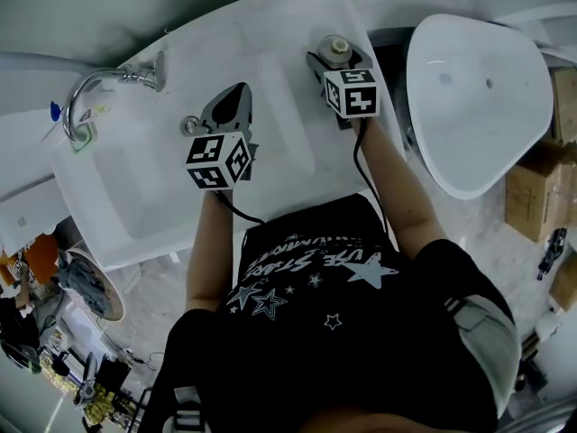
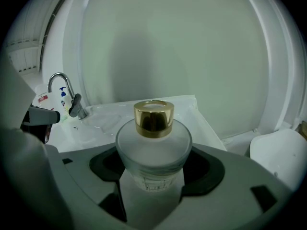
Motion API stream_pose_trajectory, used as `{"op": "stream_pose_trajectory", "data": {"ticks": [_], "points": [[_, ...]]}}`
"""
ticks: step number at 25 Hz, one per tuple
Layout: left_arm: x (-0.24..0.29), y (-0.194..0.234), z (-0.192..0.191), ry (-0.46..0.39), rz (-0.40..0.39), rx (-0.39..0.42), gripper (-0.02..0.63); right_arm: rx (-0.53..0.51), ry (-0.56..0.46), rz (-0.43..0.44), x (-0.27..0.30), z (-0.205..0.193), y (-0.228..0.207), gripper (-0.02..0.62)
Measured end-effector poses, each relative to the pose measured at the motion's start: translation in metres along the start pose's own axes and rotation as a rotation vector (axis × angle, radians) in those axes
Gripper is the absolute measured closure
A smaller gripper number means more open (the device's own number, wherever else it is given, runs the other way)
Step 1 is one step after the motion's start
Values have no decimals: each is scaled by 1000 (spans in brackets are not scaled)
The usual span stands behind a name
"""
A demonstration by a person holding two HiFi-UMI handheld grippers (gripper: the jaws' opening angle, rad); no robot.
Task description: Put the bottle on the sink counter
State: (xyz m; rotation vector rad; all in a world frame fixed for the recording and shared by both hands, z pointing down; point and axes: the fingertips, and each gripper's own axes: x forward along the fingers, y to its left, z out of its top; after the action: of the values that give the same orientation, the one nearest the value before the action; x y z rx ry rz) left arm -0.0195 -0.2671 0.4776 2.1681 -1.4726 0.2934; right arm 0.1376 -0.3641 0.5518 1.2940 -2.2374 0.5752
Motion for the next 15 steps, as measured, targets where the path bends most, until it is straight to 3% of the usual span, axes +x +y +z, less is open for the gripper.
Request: {"op": "stream_pose_trajectory", "data": {"ticks": [15], "points": [[2,8,-7,15,-9,-5,598,-122,-2,-41,8,-2,7,275]]}}
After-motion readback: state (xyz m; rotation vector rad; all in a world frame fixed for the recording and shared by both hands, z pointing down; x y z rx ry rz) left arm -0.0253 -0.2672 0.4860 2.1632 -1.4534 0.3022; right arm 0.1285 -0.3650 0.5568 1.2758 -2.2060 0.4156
